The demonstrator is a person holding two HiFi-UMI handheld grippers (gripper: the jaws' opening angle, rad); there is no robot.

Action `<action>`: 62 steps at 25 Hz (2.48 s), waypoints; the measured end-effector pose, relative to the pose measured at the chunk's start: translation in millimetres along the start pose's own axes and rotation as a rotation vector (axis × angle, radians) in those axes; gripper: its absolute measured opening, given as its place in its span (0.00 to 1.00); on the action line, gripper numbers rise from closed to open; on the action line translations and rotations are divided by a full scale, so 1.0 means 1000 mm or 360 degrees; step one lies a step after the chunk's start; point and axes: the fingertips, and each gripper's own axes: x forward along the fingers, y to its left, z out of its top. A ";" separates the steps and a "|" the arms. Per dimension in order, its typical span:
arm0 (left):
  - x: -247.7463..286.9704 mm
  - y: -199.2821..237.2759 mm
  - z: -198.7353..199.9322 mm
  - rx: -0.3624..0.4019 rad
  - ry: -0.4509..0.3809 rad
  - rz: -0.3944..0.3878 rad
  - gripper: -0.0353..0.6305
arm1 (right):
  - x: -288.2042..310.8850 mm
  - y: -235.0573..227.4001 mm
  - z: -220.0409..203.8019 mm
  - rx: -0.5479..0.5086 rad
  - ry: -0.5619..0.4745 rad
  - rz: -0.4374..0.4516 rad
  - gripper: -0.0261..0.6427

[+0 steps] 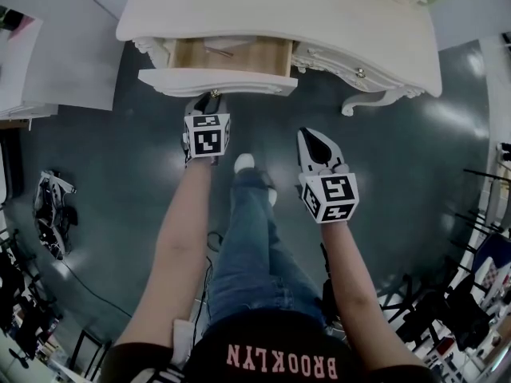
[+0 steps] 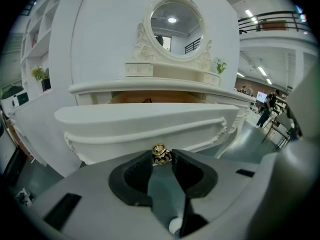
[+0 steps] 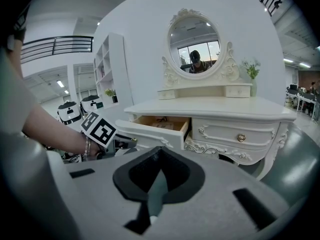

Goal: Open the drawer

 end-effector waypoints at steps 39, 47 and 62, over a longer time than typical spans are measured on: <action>-0.063 -0.013 -0.058 -0.0086 0.0048 0.0064 0.23 | -0.052 0.026 -0.015 -0.0083 -0.0010 0.0096 0.03; -0.079 -0.013 -0.055 -0.0122 0.0028 0.0108 0.23 | -0.055 0.016 0.009 -0.0124 -0.0051 0.0093 0.03; -0.132 -0.014 -0.011 -0.0159 -0.0094 0.0085 0.23 | -0.074 0.019 0.061 -0.0169 -0.0135 0.0045 0.03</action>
